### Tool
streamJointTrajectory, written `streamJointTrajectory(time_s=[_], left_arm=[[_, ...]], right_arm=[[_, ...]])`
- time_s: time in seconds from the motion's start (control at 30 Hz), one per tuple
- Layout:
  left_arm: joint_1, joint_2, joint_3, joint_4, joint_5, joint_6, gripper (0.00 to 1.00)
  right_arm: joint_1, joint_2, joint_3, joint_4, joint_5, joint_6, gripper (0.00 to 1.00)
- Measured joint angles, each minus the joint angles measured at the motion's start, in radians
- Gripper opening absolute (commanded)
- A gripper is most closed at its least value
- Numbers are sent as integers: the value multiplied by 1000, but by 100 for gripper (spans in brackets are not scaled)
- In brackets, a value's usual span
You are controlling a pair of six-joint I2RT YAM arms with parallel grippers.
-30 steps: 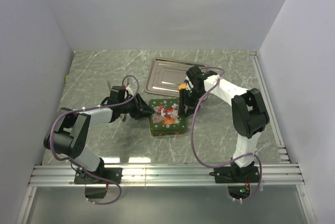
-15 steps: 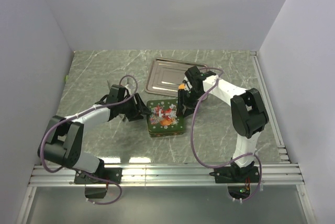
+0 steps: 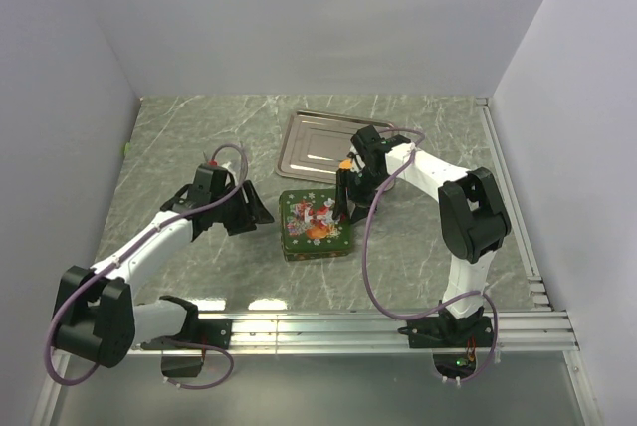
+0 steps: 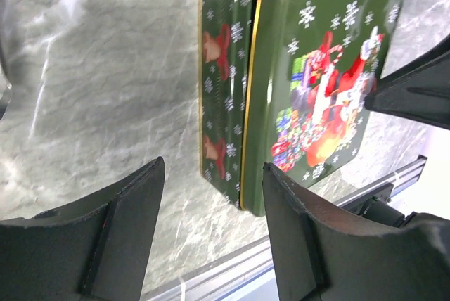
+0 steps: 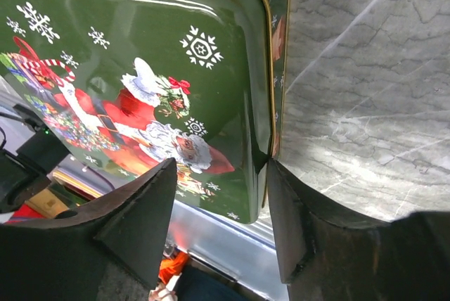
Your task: Pack the cookies
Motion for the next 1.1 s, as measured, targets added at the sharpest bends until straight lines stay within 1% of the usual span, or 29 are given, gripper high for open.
streamJointTrajectory(time_s=[0.37,0.5,0.83,0.9,1.0,1.03,1.1], left_arm=[[0,-3,20,-67,-13,4,63],[0,-8,25,-66,-13,4,62],[0,-13,15,-29,5,0,61],[0,-10,15,-11,8,0,60],[0,22,38,0,14,0,52],[0,39,53,4,14,1,46],[0,86,101,4,15,3,40]], right_arm=[[0,0,21,-9,6,12,65],[0,0,53,-13,6,16,65],[16,0,56,3,-8,37,65],[24,0,56,6,-15,39,65],[29,0,56,10,-27,44,65],[30,0,56,11,-29,47,65],[31,0,57,11,-34,48,65]])
